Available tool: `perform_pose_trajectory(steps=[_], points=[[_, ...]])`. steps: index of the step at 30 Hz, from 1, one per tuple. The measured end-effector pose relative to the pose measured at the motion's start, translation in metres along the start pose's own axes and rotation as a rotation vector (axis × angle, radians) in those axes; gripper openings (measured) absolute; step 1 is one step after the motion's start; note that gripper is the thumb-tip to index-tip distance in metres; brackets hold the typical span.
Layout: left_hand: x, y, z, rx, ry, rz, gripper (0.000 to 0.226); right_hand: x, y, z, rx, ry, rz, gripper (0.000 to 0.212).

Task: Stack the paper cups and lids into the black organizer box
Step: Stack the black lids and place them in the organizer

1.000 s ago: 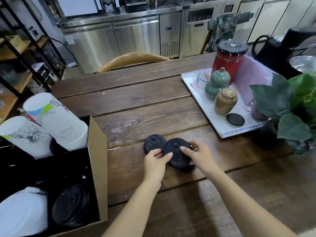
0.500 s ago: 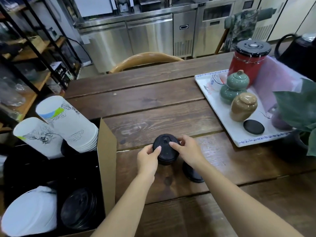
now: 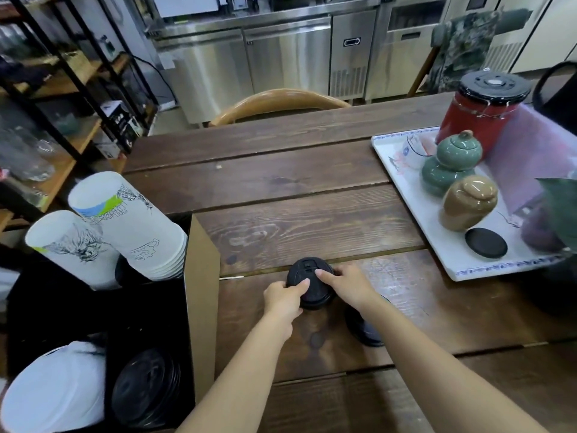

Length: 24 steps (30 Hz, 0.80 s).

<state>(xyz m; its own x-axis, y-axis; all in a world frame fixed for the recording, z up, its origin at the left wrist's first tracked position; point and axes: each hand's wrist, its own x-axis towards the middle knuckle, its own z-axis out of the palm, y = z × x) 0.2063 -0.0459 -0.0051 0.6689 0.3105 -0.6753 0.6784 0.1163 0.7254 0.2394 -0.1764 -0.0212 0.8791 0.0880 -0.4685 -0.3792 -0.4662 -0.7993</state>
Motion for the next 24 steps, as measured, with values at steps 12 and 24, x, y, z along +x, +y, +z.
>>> perform_pose_trajectory(steps=[12, 24], points=[[-0.015, 0.020, 0.000, -0.193, -0.207, -0.066, 0.033, -0.025, -0.009, -0.025, 0.340, 0.030, -0.032, 0.040], [-0.043, 0.021, 0.053, 0.154, -0.398, 0.290, 0.043, -0.069, 0.027, -0.092, 1.032, 0.002, -0.001, 0.030]])
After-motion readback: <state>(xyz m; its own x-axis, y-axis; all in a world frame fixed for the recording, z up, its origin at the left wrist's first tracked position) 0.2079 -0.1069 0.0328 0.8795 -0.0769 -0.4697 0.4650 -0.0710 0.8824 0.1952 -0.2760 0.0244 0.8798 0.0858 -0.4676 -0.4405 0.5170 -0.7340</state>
